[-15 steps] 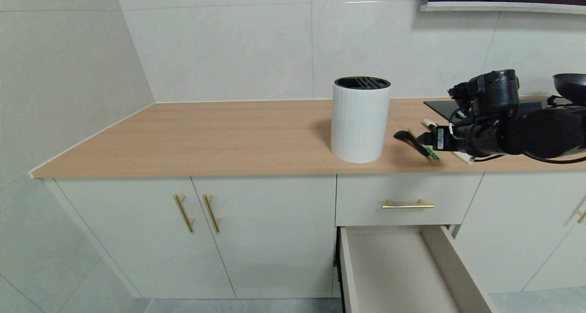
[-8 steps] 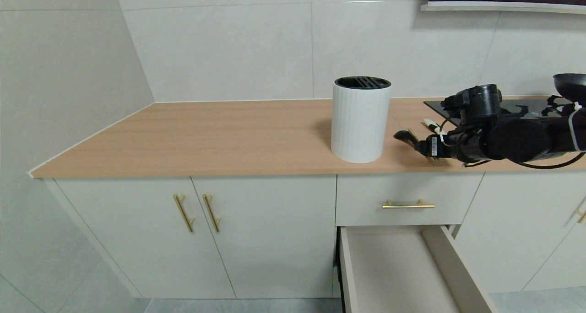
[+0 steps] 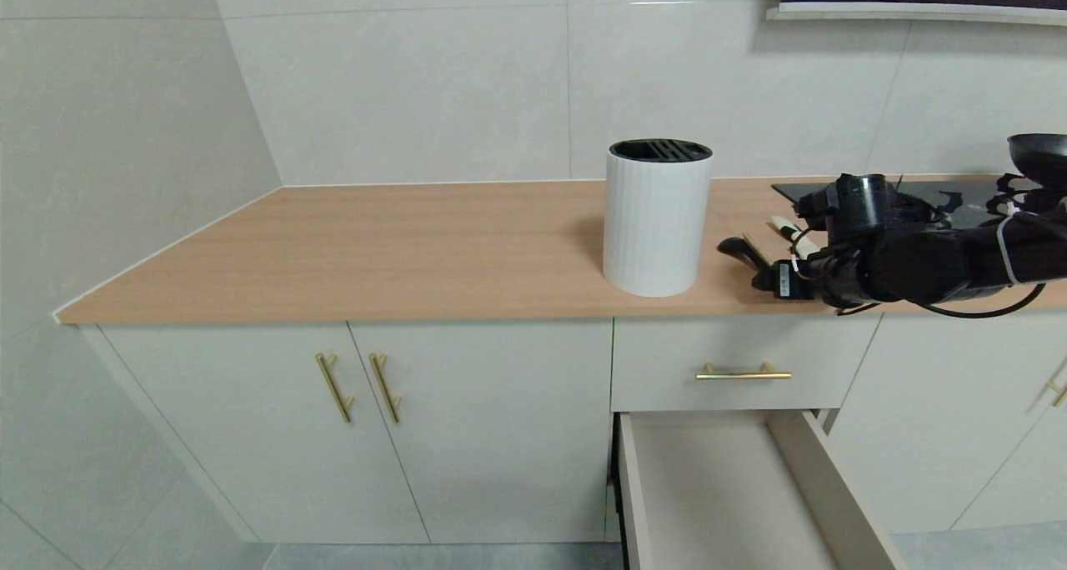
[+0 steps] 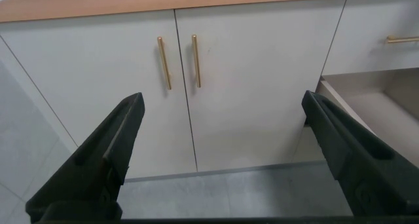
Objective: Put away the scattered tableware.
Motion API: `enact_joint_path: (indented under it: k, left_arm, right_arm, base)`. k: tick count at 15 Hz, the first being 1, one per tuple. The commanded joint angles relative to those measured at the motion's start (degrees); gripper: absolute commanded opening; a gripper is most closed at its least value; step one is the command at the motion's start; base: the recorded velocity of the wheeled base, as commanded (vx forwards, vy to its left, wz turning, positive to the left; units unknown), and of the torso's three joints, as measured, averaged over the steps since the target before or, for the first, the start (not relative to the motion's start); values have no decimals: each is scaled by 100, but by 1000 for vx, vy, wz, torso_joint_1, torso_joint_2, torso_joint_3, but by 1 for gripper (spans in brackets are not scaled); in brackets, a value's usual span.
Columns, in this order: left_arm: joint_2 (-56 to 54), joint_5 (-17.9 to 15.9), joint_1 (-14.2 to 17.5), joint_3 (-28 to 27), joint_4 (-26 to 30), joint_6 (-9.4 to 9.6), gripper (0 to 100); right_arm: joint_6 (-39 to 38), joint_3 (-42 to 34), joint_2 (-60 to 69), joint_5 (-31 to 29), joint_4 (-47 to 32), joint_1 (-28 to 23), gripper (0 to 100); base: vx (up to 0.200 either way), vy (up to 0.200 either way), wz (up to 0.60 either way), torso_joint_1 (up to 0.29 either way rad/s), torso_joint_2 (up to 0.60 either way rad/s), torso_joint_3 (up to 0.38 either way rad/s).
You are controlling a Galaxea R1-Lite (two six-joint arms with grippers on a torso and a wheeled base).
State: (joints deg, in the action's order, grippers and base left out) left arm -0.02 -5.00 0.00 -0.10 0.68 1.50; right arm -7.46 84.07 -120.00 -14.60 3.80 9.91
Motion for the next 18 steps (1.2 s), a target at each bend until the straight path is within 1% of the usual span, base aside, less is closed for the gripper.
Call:
enact_joint_path:
  k: [1,2,10,14,17,18]
  left_arm:
    - [2,-1,0,1,2,-1,100]
    - [2,-1,0,1,2,-1,100]
    - [2,-1,0,1,2,-1,100]
    - [2,-1,0,1,2,-1,100]
    - [2,-1,0,1,2,-1,100]
    - [2,-1,0,1,2,-1,100]
  right_arm:
    - [-1,-4,-14,1,-2,2,100]
    - [-1,-4,-14,1,-2,2,0]
    - [-1,-4,21,1,6,2,0]
    - [-19,-48,232,1,-2,11,0]
    - [-63,-286,583,1,-2,37,0]
    - [-63,-620,935,1,-2,46,0]
  base:
    - [0,0,0,0,0,0]
    - [0,0,0,0,0,0]
    - [0,0,0,0,0,0]
    - [0,0,0,0,0,0]
    - [0,0,0,0,0,0]
    - [0,0,0,0,0,0]
